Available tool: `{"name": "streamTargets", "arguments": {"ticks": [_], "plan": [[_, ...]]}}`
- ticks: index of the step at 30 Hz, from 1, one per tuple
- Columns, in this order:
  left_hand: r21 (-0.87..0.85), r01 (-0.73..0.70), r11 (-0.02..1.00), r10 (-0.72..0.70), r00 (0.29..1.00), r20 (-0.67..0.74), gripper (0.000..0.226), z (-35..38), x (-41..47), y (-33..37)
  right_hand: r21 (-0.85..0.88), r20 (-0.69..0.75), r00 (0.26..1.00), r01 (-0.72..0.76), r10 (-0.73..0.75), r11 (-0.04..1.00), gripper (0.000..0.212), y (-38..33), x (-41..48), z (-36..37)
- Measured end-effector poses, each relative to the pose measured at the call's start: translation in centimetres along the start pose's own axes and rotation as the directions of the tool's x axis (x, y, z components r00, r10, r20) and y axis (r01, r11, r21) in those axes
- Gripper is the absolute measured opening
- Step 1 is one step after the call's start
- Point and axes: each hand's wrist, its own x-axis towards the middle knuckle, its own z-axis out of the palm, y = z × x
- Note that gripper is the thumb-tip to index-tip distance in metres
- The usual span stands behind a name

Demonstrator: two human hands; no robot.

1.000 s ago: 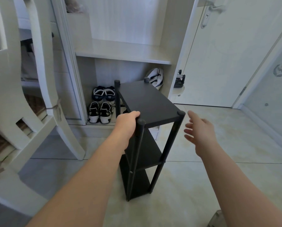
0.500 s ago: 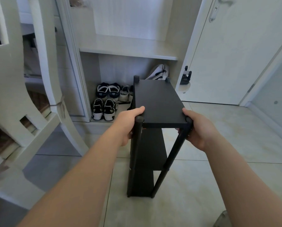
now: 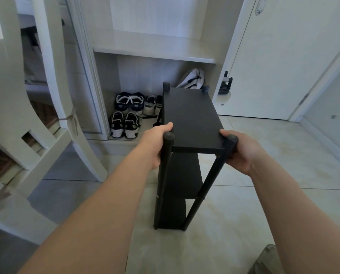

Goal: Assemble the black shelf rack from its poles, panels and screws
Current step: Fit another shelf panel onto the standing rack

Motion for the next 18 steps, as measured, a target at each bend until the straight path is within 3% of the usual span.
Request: {"name": "streamTargets", "arguments": {"ticks": [6, 11, 18], "plan": [[-0.008, 0.031, 0.999, -0.031, 1.000, 0.002, 0.040, 0.05, -0.09, 0.19, 0.025, -0.002, 1.000, -0.024, 0.024, 0.999, 0.011, -0.05, -0.10, 0.15], [-0.019, 0.050, 0.999, -0.050, 0.999, -0.012, 0.021, 0.22, -0.14, 0.13, 0.048, -0.013, 0.999, -0.030, 0.031, 0.998, 0.010, -0.04, -0.18, 0.29], [-0.011, 0.037, 0.999, -0.038, 0.999, -0.020, 0.026, 0.18, 0.09, -0.07, 0.069, 0.014, 1.000, -0.026, 0.025, 0.997, 0.012, 0.28, -0.03, -0.24]]}}
